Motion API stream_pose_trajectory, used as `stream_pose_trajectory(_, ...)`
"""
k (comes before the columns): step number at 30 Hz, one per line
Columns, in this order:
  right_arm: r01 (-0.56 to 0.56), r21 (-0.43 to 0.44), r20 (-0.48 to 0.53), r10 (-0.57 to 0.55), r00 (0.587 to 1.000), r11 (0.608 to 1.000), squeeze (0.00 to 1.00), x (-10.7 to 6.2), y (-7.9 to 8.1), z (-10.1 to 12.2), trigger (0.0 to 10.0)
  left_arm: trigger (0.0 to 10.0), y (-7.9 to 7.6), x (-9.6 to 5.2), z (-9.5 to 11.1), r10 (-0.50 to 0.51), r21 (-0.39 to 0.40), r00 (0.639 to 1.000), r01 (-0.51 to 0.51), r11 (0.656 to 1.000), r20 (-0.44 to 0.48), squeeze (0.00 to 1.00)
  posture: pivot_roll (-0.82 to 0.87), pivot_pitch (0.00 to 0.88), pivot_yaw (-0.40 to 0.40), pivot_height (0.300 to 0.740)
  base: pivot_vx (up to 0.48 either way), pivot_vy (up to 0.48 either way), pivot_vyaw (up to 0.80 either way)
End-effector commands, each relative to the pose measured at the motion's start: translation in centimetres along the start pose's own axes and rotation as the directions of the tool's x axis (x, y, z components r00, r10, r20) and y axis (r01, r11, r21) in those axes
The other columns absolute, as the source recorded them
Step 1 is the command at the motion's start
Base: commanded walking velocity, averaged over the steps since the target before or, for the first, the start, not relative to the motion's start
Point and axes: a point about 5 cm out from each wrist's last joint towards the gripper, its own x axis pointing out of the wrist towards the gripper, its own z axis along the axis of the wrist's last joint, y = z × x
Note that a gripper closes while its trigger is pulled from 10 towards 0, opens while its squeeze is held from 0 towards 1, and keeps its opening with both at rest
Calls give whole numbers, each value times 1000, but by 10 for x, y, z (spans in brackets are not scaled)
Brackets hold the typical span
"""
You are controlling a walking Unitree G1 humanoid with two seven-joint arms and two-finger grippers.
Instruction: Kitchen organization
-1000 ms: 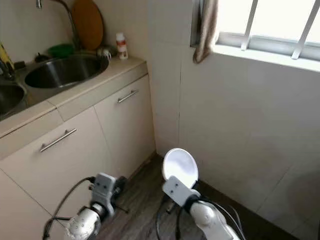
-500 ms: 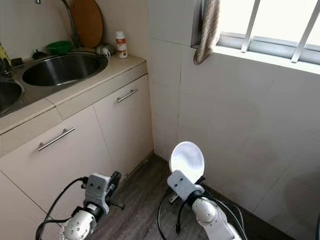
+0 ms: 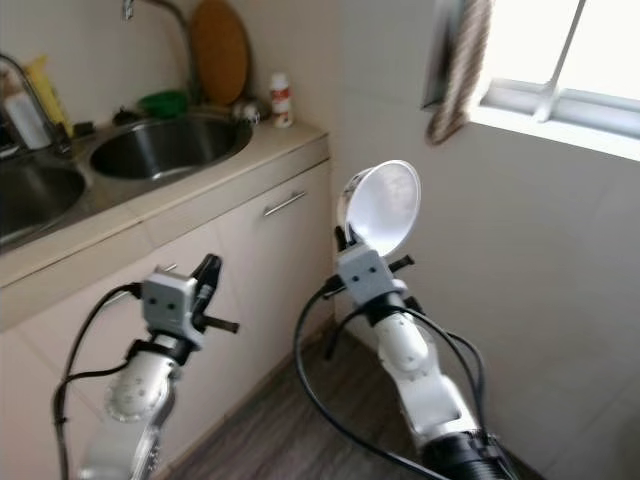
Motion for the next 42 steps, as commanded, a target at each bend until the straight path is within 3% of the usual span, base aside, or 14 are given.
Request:
stream_pose_trajectory(1,-24,-13,45,24,999,1000,0,5,8,11,10000,10000,11,1,6,33,22,999,-33,999,10,0,-87,0,27,740,304,0,800)
stream_pose_trajectory(12,1,71,38,-3,999,997,0,7,6,15,10000,10000,11,10,20,39,19,998,-40,999,44,0,-85,0,25,740,305,0,663)
stream_pose_trajectory(18,-4,23,53,3,999,1000,0,13,4,19,10000,10000,13,12,24,42,22,998,-43,999,55,0,-86,0,24,740,306,0,467)
stream_pose_trajectory(27,-1,70,80,-5,997,998,0,18,3,25,10000,10000,12,16,27,40,32,997,-42,999,64,0,-83,0,23,740,304,0,761)
stream_pose_trajectory(32,11,96,79,-18,997,995,0,20,2,26,10000,10000,9,17,28,34,31,997,-36,999,67,0,-79,0,21,740,307,0,0)
stream_pose_trajectory(39,-30,24,110,27,994,999,0,23,9,32,10000,10000,9,17,26,33,34,998,-35,999,61,0,-82,0,26,740,305,0,343)
stream_pose_trajectory(42,-13,97,107,2,994,995,0,23,7,32,10000,10000,7,17,28,24,37,998,-26,999,65,0,-82,0,26,740,306,0,800)
